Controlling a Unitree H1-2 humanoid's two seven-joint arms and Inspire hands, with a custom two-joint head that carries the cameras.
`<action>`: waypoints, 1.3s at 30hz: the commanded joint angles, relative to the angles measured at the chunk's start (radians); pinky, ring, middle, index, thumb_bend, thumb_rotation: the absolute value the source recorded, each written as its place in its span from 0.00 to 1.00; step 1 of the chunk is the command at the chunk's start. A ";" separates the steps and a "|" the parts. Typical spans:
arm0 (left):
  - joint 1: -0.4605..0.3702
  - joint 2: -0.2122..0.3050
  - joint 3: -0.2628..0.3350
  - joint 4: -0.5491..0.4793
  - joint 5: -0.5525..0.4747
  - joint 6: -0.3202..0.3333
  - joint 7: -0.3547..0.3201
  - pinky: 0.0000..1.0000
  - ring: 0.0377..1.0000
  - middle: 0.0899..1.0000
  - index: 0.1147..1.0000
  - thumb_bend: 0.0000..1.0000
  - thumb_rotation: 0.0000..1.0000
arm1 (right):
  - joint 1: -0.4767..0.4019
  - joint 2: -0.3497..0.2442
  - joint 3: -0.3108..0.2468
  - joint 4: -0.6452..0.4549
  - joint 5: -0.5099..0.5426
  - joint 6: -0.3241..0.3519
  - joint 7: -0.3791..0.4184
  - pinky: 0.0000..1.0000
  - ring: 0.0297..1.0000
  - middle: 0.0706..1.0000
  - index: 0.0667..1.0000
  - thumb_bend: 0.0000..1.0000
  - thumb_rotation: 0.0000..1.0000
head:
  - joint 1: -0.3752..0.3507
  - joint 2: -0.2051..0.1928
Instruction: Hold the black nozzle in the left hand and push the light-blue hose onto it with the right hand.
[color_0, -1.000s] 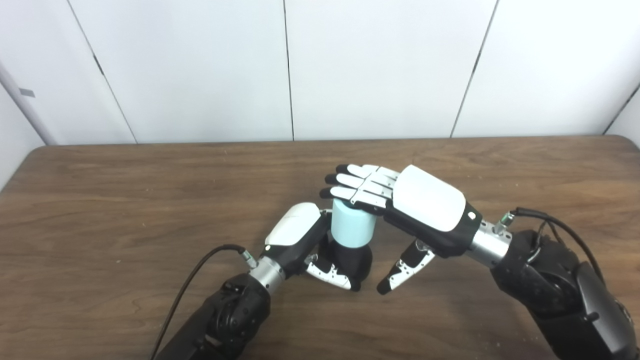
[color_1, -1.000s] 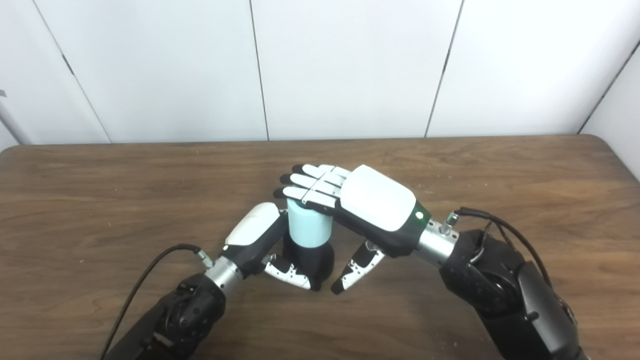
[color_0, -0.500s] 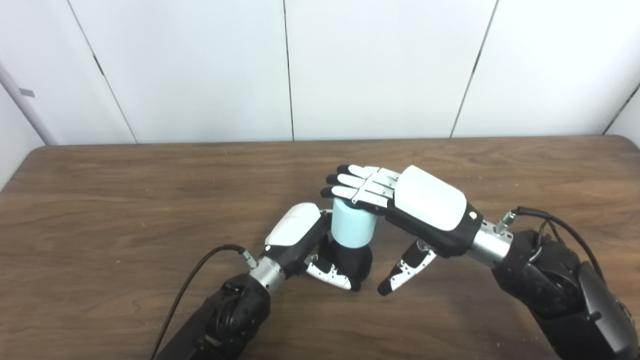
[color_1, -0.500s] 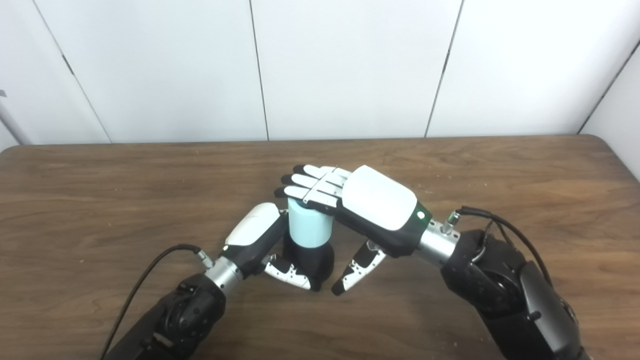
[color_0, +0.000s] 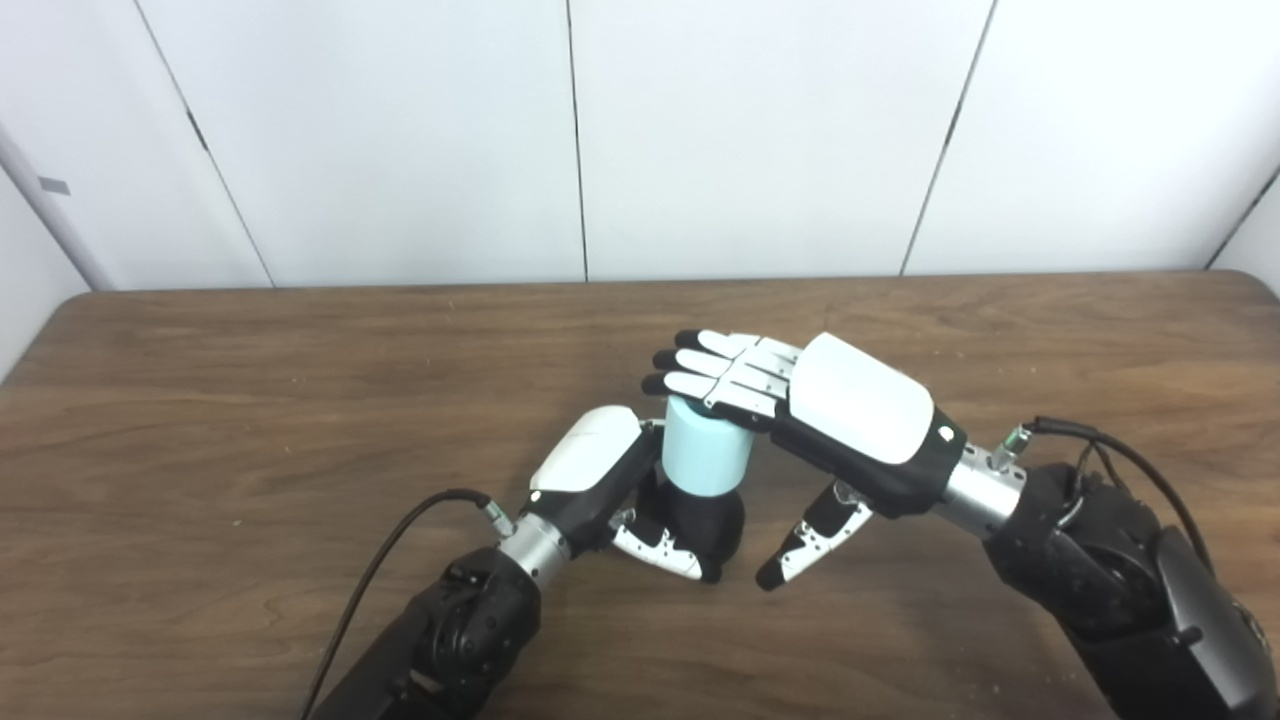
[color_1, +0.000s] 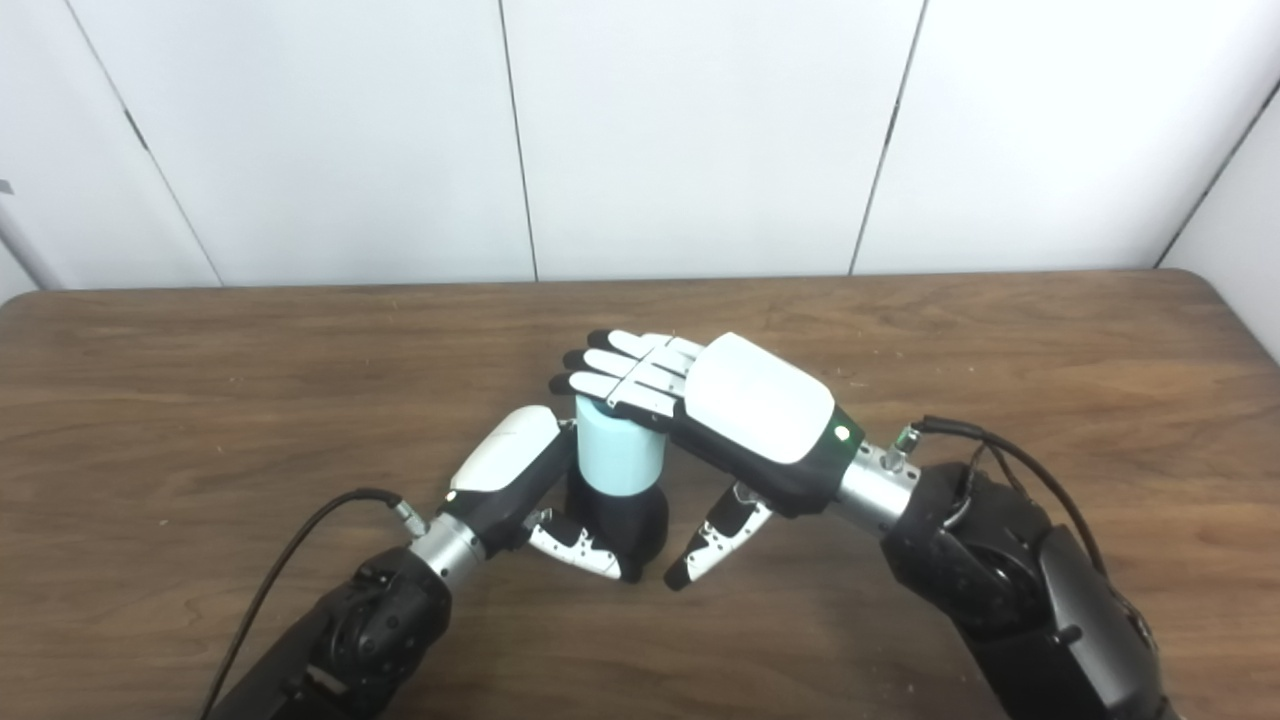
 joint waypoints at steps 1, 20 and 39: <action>0.102 0.036 -0.077 0.084 0.034 0.136 -0.193 0.48 0.44 0.42 0.42 0.52 0.09 | 0.009 -0.041 0.029 0.005 -0.029 -0.032 0.041 0.90 0.97 0.94 0.91 0.77 0.22 | 0.001 0.002; 0.103 0.033 -0.073 0.077 0.028 0.143 -0.194 0.48 0.43 0.42 0.42 0.52 0.09 | -0.019 -0.070 0.074 0.001 -0.181 -0.082 -0.037 0.99 0.99 0.94 0.90 0.77 0.21 | 0.002 0.003; 0.106 0.040 -0.076 0.065 0.029 0.150 -0.204 0.49 0.44 0.42 0.42 0.52 0.09 | -0.043 -0.050 0.096 -0.009 -0.180 -0.019 -0.027 1.00 0.98 0.91 0.85 0.77 0.22 | -0.001 0.006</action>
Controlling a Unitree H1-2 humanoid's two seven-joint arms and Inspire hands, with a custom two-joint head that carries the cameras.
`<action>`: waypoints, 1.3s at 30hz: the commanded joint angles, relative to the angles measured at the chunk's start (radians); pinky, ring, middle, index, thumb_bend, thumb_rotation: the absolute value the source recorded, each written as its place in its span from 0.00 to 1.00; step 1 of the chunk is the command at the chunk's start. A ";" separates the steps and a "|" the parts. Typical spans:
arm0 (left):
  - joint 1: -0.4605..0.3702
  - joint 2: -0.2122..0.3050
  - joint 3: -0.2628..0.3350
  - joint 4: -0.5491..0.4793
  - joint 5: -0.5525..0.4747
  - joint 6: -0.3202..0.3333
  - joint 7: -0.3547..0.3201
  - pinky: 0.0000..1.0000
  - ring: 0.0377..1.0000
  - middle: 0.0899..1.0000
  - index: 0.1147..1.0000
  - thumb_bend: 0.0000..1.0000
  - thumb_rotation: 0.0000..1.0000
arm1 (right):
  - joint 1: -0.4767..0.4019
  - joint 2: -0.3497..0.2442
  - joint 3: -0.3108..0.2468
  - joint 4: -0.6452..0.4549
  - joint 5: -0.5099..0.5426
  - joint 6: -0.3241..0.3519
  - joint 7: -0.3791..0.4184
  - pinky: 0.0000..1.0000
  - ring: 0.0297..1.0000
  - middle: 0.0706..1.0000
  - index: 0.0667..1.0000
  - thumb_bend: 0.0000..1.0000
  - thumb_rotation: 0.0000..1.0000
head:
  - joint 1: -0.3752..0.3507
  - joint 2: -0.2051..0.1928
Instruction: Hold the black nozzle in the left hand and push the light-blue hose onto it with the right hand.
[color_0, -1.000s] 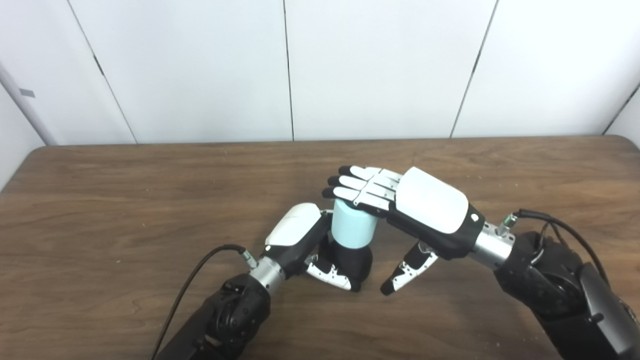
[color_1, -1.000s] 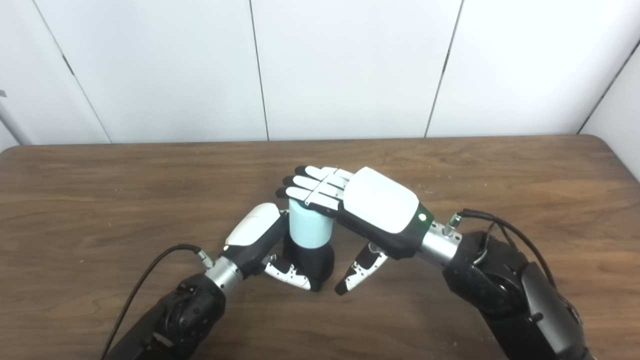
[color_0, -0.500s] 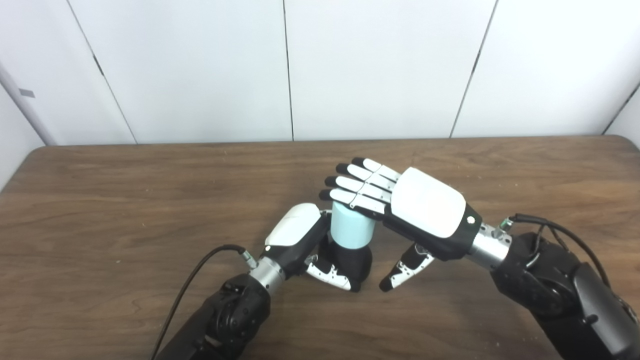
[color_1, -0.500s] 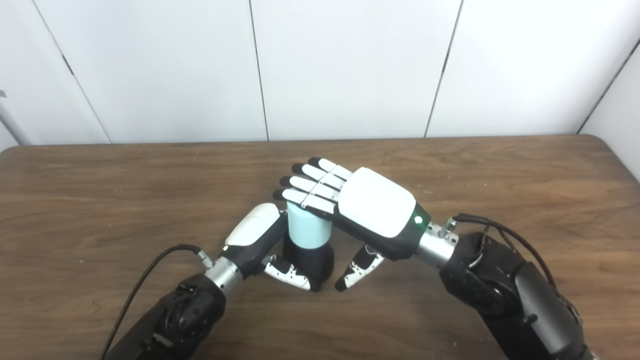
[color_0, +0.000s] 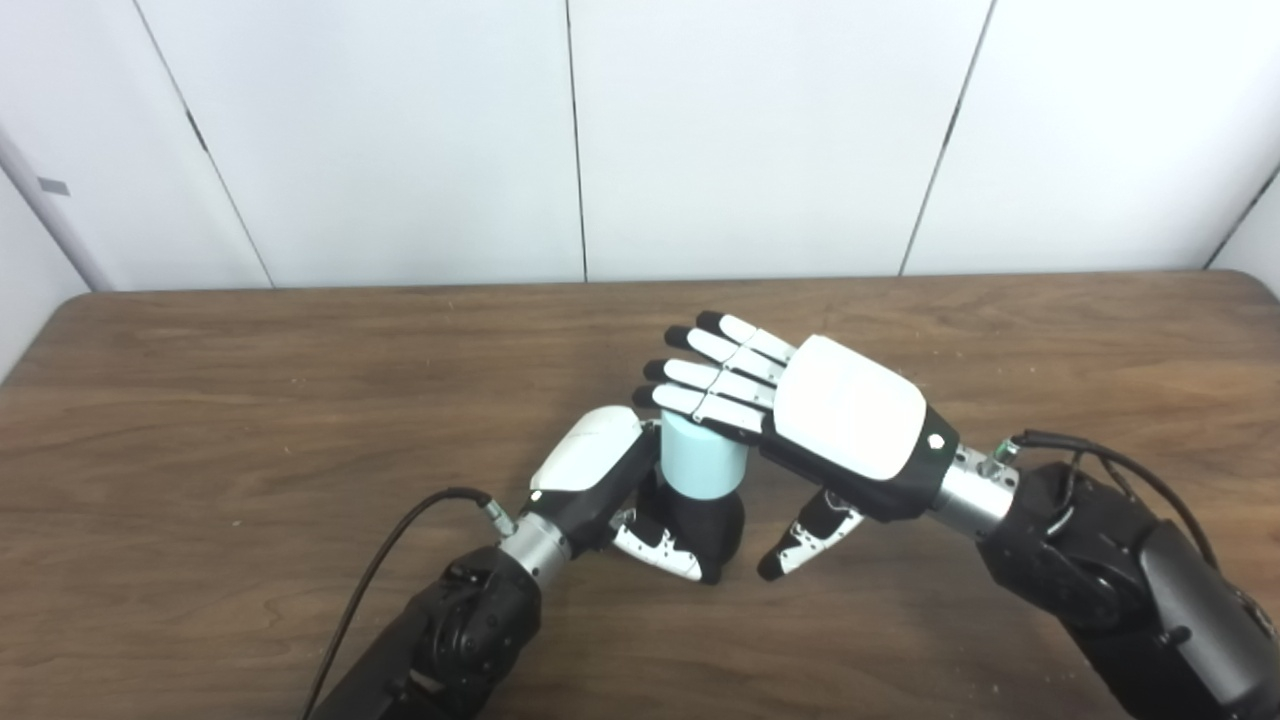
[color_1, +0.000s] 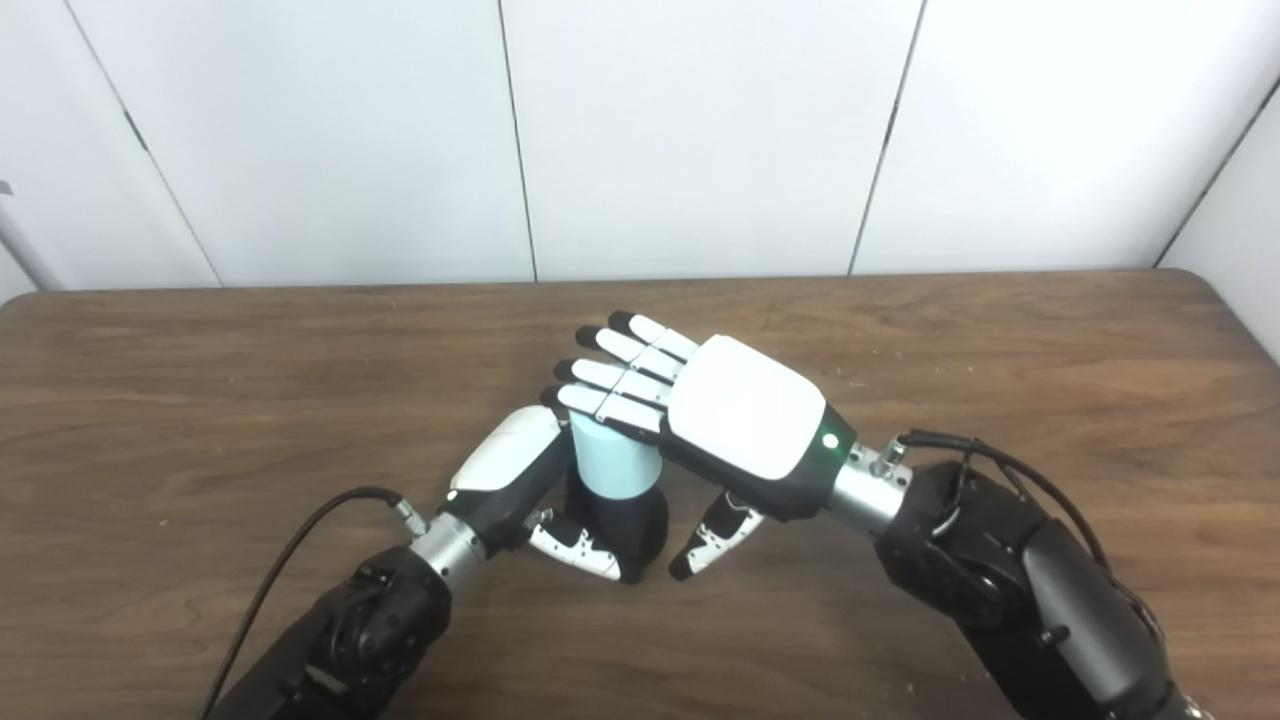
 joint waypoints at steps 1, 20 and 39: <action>0.105 0.040 -0.076 0.082 0.029 0.121 -0.183 0.49 0.44 0.42 0.42 0.52 0.09 | -0.014 -0.009 0.019 -0.008 -0.011 0.019 0.092 0.98 0.97 0.90 0.85 0.77 0.23 | 0.001 0.001; 0.104 0.043 -0.076 0.081 0.033 0.119 -0.187 0.50 0.44 0.42 0.42 0.52 0.09 | 0.014 0.014 -0.010 -0.036 0.215 0.286 0.230 0.90 0.92 0.88 0.87 0.78 0.25 | -0.002 0.004; 0.100 0.046 -0.076 0.081 0.035 0.123 -0.195 0.48 0.43 0.42 0.42 0.52 0.09 | 0.079 0.002 -0.018 -0.045 0.290 0.180 0.159 0.89 0.94 0.97 0.95 0.77 0.22 | -0.001 0.007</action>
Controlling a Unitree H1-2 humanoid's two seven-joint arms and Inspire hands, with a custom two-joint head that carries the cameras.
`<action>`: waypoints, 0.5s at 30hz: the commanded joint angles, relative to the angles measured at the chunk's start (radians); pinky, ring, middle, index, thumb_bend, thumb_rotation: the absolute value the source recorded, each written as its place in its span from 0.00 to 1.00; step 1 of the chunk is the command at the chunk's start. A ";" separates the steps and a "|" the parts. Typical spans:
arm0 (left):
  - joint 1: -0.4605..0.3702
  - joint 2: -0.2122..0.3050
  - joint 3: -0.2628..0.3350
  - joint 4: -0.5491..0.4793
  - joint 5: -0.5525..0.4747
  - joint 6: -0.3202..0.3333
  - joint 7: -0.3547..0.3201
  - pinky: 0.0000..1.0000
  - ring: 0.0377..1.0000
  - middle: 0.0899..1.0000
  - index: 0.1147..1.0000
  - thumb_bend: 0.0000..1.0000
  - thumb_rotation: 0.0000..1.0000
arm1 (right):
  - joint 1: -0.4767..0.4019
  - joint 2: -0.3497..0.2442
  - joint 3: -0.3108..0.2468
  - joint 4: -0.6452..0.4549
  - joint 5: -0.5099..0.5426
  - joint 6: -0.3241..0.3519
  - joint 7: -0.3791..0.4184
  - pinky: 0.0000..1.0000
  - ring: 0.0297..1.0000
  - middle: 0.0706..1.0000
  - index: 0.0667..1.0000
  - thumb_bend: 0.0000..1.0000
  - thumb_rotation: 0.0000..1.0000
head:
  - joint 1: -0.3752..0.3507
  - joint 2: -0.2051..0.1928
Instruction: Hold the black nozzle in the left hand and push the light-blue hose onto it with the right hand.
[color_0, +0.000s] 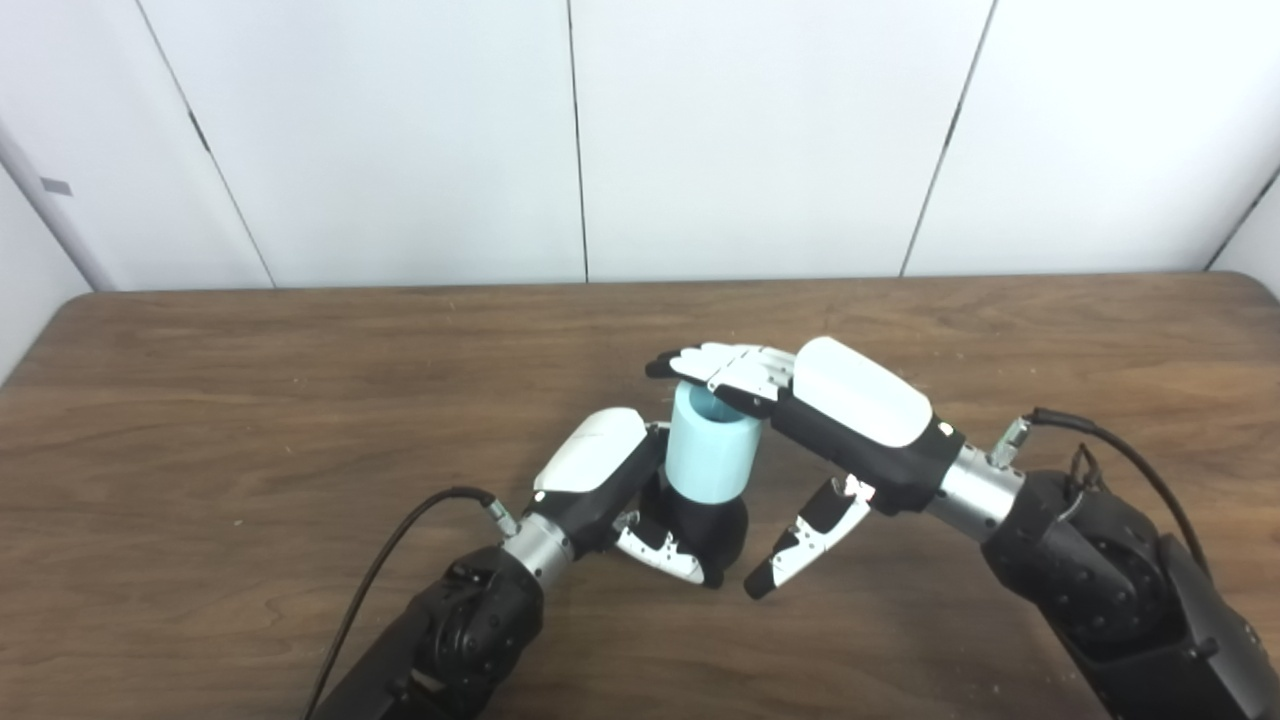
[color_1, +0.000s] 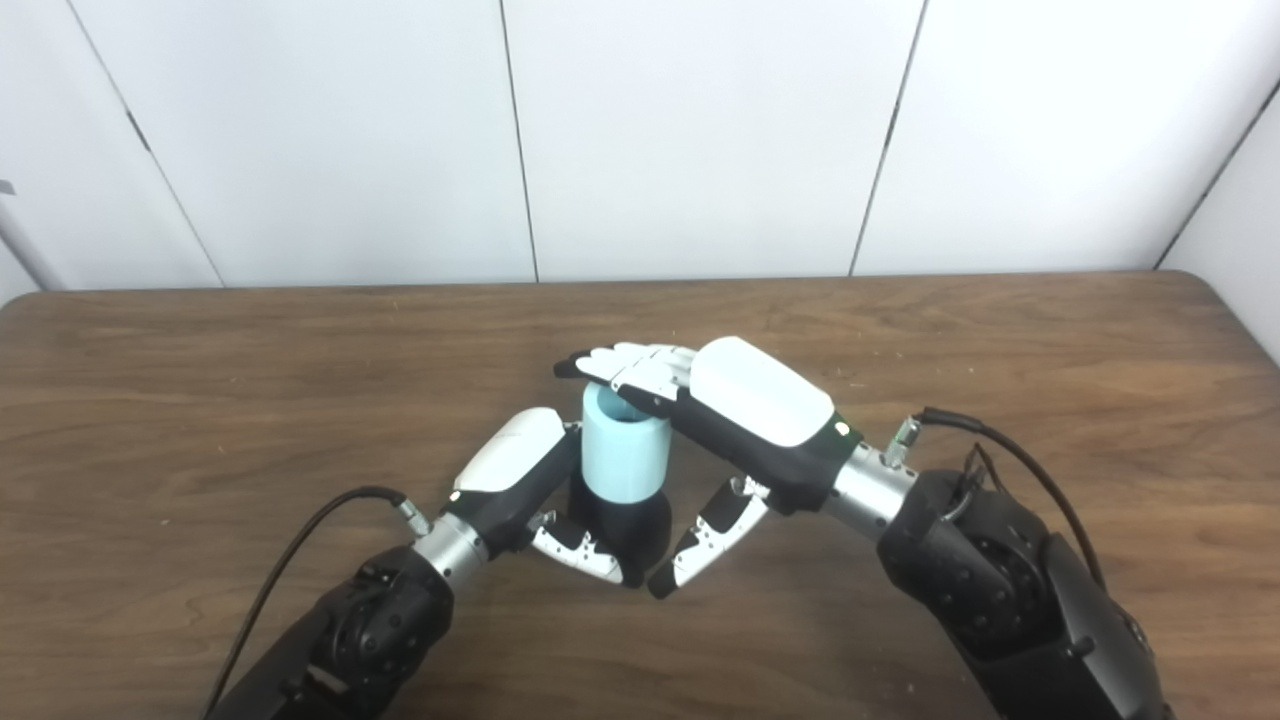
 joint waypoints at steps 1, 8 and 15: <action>0.102 0.045 -0.071 0.088 0.031 0.122 -0.179 0.48 0.43 0.42 0.42 0.52 0.09 | 0.025 -0.027 0.020 0.033 -0.031 -0.123 -0.012 0.88 0.95 0.97 0.95 0.76 0.20 | 0.000 0.001; 0.101 0.040 -0.064 0.085 0.026 0.129 -0.182 0.48 0.44 0.42 0.42 0.52 0.09 | 0.002 -0.039 0.042 0.079 -0.109 -0.282 -0.066 0.89 0.97 0.98 0.96 0.74 0.15 | 0.002 0.001; 0.102 0.038 -0.060 0.087 0.023 0.129 -0.181 0.48 0.43 0.42 0.42 0.52 0.09 | 0.001 -0.043 0.048 0.075 -0.145 -0.301 -0.069 0.93 0.97 0.98 0.94 0.75 0.14 | 0.002 0.003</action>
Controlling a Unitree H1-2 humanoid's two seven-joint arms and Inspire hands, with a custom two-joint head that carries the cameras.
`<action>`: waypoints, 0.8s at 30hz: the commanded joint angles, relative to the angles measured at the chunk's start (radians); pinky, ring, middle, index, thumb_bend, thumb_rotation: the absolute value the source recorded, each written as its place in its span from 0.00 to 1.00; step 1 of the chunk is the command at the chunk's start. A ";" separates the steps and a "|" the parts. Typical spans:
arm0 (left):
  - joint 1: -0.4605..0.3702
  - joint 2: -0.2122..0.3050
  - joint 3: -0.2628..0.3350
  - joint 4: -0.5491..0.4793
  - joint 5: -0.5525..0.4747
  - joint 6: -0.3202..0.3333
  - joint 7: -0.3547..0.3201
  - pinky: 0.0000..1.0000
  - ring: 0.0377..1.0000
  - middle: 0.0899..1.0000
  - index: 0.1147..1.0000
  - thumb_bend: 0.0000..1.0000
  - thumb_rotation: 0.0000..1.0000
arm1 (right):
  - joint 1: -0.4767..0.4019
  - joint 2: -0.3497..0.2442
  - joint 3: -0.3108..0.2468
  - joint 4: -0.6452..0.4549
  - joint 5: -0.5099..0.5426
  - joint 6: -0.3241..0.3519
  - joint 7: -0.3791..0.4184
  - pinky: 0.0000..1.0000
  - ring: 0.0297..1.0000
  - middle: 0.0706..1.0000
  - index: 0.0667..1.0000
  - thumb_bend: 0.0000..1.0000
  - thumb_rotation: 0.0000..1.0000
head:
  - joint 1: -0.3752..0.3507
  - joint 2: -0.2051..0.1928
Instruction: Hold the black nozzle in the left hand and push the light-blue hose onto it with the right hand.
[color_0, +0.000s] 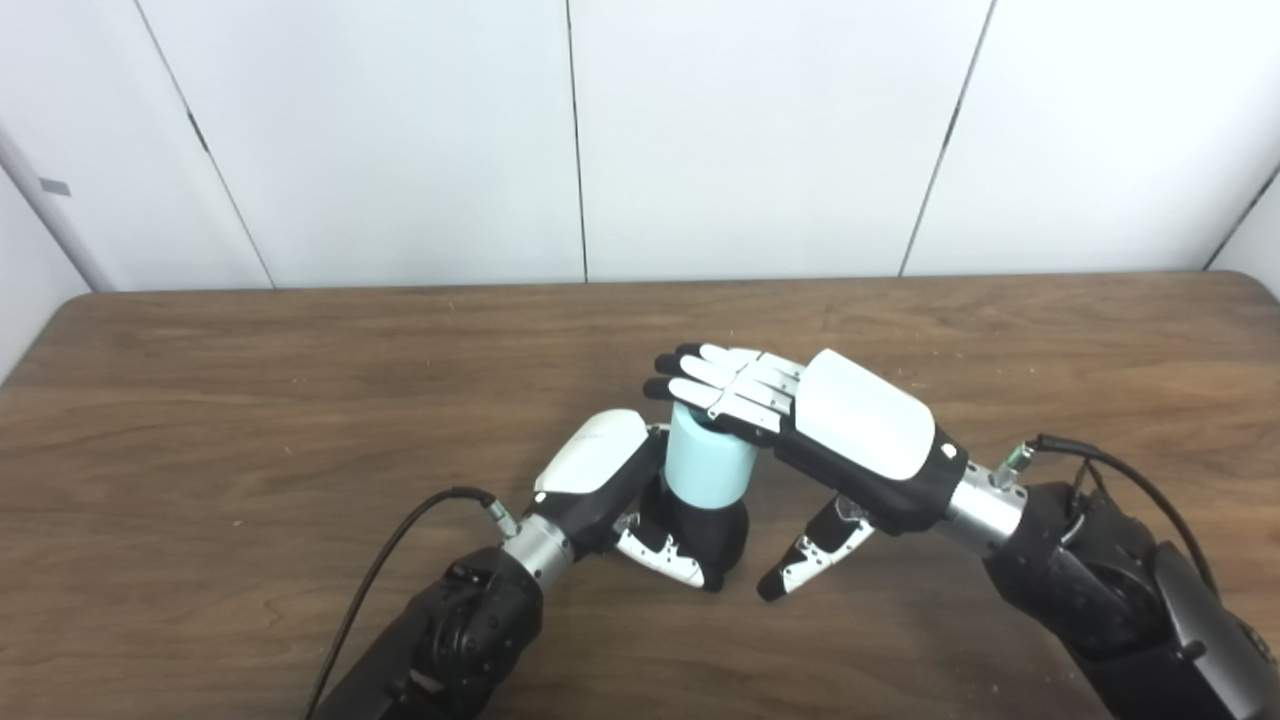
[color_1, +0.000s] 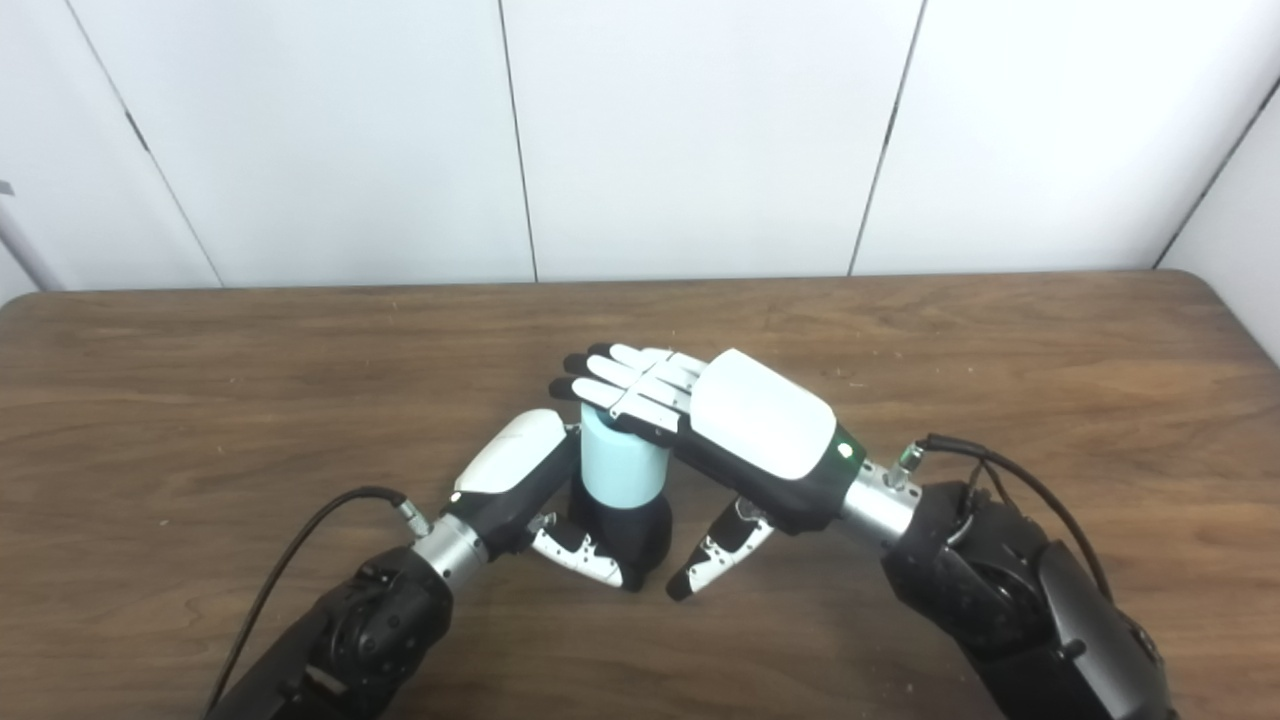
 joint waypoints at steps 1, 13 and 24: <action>0.102 0.037 -0.062 0.091 0.023 0.128 -0.171 0.48 0.43 0.42 0.42 0.52 0.09 | -0.002 -0.028 0.039 0.000 -0.050 -0.079 0.021 0.94 0.97 0.98 0.94 0.75 0.14 | 0.001 0.001; 0.103 0.036 -0.061 0.090 0.025 0.124 -0.169 0.50 0.44 0.42 0.42 0.52 0.09 | -0.030 -0.065 0.097 0.014 -0.191 -0.087 -0.057 0.98 0.99 0.98 0.94 0.75 0.13 | 0.001 0.002; 0.101 0.035 -0.058 0.090 0.020 0.126 -0.172 0.49 0.44 0.42 0.42 0.52 0.09 | -0.039 -0.060 0.104 0.027 -0.143 -0.067 0.003 0.95 0.98 0.96 0.93 0.75 0.14 | 0.002 0.003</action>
